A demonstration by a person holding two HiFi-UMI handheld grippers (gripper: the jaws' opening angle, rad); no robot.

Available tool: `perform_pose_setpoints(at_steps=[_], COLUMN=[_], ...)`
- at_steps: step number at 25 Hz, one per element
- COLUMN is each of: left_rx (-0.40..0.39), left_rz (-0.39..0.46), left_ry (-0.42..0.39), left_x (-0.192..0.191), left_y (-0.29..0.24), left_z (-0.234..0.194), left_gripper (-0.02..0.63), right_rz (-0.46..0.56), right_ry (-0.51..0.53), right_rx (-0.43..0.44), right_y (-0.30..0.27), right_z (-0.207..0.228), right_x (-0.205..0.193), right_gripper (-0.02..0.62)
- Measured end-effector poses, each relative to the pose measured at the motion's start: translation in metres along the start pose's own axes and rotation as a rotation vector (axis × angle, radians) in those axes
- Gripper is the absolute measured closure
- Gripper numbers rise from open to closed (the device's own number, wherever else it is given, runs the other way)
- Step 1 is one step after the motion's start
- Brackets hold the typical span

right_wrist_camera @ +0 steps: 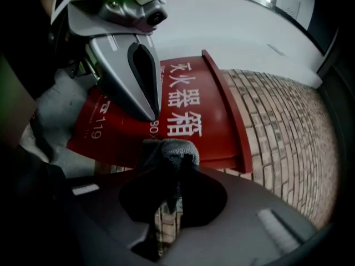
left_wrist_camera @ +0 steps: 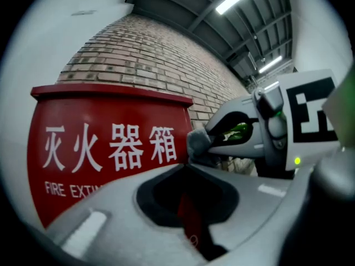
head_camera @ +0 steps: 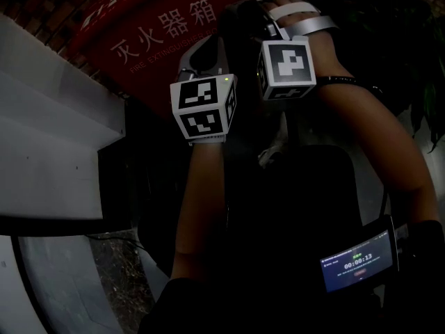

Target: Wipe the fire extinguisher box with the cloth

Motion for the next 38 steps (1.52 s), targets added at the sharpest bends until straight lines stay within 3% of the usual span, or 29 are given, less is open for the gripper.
perform_pose_setpoints(at_steps=[5, 15, 21, 25, 29, 38], left_rx=[0.051, 0.147, 0.188, 0.241, 0.285, 0.289], left_rz=[-0.018, -0.032, -0.026, -0.007, -0.002, 0.006], left_ry=[-0.005, 0.021, 0.083, 0.002, -0.003, 0.072], left_x=[-0.007, -0.025, -0.051, -0.061, -0.067, -0.078], left_y=[0.028, 0.081, 0.11, 0.122, 0.132, 0.126], left_z=[-0.028, -0.106, -0.149, -0.174, -0.194, -0.205], left_gripper=[0.606, 0.606, 0.606, 0.606, 0.606, 0.606], right_rz=[0.059, 0.174, 0.2, 0.22, 0.238, 0.258], right_ry=[0.021, 0.093, 0.113, 0.105, 0.085, 0.097], right_rx=[-0.022, 0.048, 0.081, 0.096, 0.115, 0.09], right_y=[-0.001, -0.027, -0.046, -0.058, -0.072, -0.085], right_z=[0.002, -0.025, -0.038, -0.048, -0.054, -0.056], right_x=[0.043, 0.153, 0.198, 0.227, 0.249, 0.261], right_gripper=[0.561, 0.561, 0.56, 0.56, 0.56, 0.561])
Point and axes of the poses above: the fingertips, and each gripper's own axes: y backward along the fingers, z to its right, x out of its top, the point moved 9 cm from there along y, backward along the fingers, and after that the axes turned 2 degrees about z, right-handed, at the moved point
